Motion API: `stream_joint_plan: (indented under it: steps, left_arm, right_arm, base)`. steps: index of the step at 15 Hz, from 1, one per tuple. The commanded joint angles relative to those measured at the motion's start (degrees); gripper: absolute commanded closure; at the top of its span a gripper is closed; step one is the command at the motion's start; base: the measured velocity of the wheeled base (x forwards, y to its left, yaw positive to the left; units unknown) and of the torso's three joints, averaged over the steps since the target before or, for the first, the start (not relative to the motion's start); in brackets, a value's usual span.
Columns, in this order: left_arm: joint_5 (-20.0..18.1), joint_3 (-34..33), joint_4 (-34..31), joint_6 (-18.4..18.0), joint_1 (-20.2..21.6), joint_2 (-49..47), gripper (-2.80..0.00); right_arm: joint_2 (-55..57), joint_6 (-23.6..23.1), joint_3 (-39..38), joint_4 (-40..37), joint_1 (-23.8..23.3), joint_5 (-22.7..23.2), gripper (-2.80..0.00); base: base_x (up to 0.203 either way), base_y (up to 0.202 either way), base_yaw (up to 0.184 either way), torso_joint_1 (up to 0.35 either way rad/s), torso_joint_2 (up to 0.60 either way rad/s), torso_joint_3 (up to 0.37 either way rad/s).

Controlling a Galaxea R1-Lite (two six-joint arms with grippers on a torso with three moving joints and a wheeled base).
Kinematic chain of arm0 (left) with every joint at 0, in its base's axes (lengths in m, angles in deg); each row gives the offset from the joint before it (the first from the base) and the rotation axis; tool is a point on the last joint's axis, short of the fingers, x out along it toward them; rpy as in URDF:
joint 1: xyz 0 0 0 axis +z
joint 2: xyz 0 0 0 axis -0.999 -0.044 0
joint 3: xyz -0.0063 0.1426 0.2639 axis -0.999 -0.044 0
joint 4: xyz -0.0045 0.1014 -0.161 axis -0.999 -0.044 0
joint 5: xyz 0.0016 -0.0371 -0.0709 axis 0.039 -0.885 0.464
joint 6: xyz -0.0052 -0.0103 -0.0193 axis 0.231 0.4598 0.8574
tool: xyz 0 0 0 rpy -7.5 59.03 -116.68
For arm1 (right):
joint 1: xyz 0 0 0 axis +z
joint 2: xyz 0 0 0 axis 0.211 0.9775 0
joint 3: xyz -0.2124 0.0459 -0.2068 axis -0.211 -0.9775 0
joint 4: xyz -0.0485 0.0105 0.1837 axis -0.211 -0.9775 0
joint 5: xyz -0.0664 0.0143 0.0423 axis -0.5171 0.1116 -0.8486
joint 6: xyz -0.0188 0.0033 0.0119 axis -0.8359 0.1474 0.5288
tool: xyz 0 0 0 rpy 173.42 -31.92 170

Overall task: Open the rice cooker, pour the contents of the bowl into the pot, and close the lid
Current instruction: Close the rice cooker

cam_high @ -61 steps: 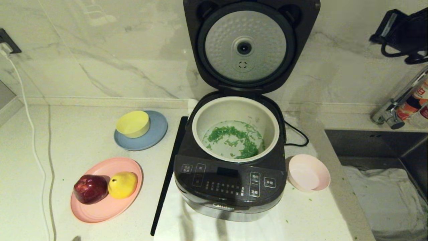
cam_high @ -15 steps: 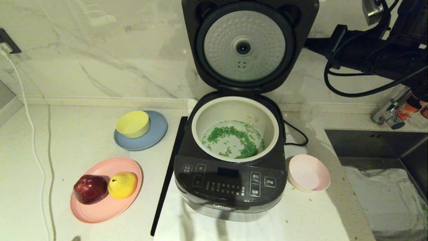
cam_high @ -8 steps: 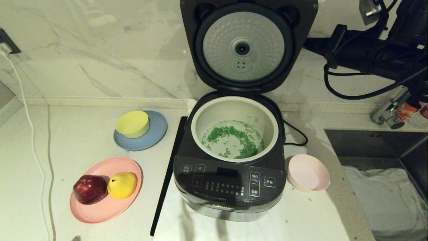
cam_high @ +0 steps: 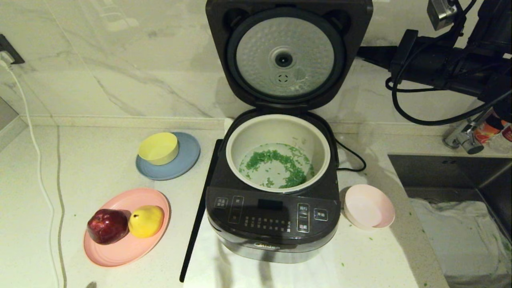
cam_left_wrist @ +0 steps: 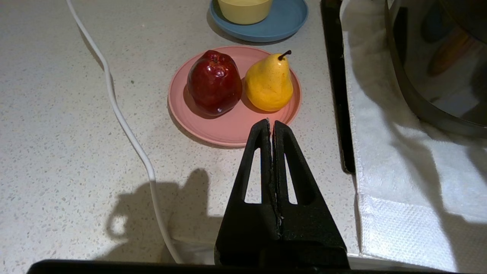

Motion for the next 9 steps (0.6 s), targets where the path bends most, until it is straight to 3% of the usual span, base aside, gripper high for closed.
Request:
stream_joint_plan:
  steps: [1, 9]
  left_arm:
    - [0.02, -0.53, 0.03, -0.02, 0.02, -0.05, 0.0]
    - [-0.04, -0.53, -0.03, -0.02, 0.02, -0.05, 0.0]
  right_arm:
    - [-0.48, 0.15, 0.22, 0.4, 0.11, 0.02, 0.0]
    - [2.35, -0.21, 1.05, 4.17, -1.47, -0.33, 0.0]
  base:
    - [0.0, 0.0, 0.0, 0.0, 0.0, 0.0]
    - [0.0, 0.0, 0.0, 0.0, 0.0, 0.0]
